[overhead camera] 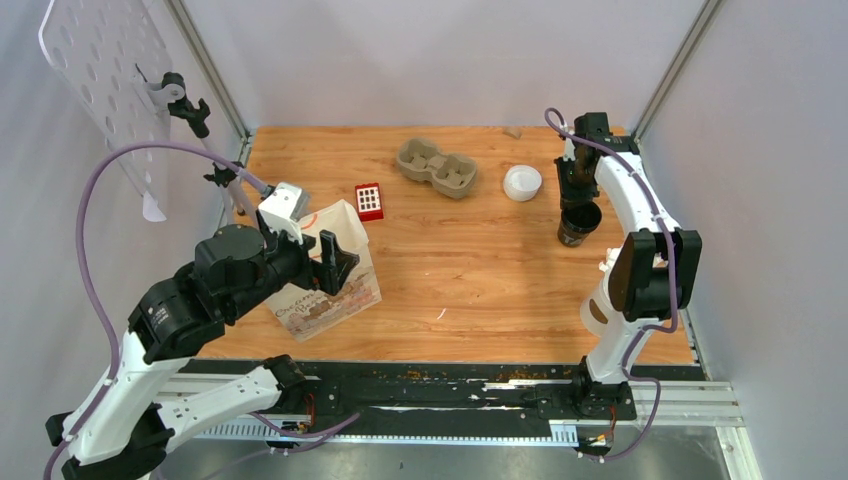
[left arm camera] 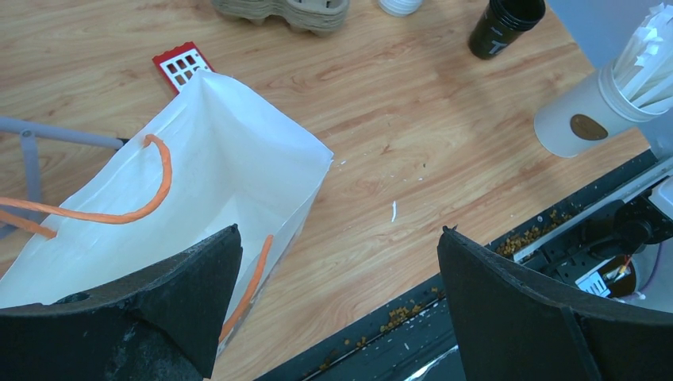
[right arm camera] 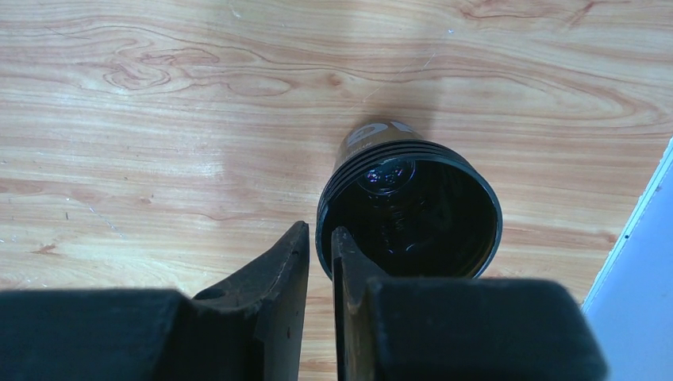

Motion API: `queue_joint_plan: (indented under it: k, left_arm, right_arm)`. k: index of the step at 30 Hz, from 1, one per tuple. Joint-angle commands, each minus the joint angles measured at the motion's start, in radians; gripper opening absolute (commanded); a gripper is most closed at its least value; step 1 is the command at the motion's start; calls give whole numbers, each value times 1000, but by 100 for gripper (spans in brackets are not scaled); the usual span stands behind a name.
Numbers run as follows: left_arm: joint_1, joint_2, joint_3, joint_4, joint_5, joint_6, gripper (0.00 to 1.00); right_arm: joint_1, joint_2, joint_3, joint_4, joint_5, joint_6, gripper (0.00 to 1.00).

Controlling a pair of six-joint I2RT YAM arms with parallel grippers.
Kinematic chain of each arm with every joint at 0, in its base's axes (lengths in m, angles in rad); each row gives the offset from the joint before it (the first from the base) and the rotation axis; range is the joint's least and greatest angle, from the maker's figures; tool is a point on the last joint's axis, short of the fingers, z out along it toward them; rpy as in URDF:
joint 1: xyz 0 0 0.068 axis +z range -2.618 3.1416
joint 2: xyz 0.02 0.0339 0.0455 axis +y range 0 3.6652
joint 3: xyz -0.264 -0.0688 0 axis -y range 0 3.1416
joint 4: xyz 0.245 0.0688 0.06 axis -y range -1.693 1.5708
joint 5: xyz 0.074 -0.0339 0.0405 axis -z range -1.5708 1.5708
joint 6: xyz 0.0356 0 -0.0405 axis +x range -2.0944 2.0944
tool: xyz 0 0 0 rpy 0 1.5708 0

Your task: Pack the takeout coffee

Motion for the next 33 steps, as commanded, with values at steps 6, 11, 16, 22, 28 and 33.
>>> queue_joint_plan:
  k: [6,11,16,22,28,33]
  left_arm:
    - [-5,-15,2,21,-25,-15,100]
    - [-5,-19,1,23,-26,-17,100]
    - [-5,-24,0,22,-31,-17,100]
    - [-5,-29,-2,24,-34,-21,100]
    - [-5,-28,-2,23,-34,-21,100]
    - [-5,-30,-3,24,-38,-23,100]
  right_arm:
    - [-2,11,-3,12,6,-16,20]
    - [-3,16,-5,10,6,-16,20]
    - [-3,20,-1,7,6,-16,20]
    - [-5,31,-1,2,6,-14,20]
    - [-5,36,-7,2,6,-15,17]
    - [-4,30,-4,-1,6,-16,10]
